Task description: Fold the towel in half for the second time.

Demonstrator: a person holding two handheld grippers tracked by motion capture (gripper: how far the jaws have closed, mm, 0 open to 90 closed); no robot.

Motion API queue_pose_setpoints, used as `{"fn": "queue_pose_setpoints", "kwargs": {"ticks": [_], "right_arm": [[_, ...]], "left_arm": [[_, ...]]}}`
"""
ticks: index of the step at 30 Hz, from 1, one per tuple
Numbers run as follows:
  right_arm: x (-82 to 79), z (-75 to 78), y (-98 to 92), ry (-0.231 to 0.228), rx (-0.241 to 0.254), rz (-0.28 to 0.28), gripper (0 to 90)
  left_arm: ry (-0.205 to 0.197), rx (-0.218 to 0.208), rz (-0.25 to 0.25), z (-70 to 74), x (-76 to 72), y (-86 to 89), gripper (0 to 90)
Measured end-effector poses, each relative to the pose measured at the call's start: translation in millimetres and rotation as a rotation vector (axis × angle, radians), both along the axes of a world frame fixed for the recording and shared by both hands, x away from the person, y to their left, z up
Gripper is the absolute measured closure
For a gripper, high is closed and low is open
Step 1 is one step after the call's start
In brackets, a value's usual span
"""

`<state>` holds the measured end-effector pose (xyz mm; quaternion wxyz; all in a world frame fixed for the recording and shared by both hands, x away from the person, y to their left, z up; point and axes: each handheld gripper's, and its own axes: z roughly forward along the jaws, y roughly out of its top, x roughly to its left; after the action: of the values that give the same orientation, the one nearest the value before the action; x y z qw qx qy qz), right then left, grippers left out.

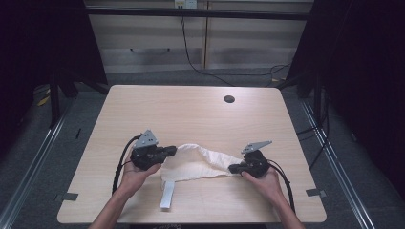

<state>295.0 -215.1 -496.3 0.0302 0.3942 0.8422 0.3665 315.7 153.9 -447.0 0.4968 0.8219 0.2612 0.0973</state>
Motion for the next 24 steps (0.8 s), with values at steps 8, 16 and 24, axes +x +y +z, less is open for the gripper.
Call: {"fn": "queue_pose_setpoints", "kwargs": {"ticks": [8,16,24], "right_arm": [[-1.2,-1.3,-1.6,-0.006,0.011,-0.008,87.3],[-3.3,-1.9,-1.2,-0.013,0.016,-0.018,87.3],[-4.9,-2.3,-0.9,-0.027,0.013,-0.026,87.3]], "left_arm": [[0.004,0.072,-0.04,-12.7,-22.4,8.1,86.1],[0.024,0.137,-0.103,-26.1,-41.0,8.9,86.1],[0.06,0.199,-0.169,-43.6,-52.3,1.7,86.0]]}}
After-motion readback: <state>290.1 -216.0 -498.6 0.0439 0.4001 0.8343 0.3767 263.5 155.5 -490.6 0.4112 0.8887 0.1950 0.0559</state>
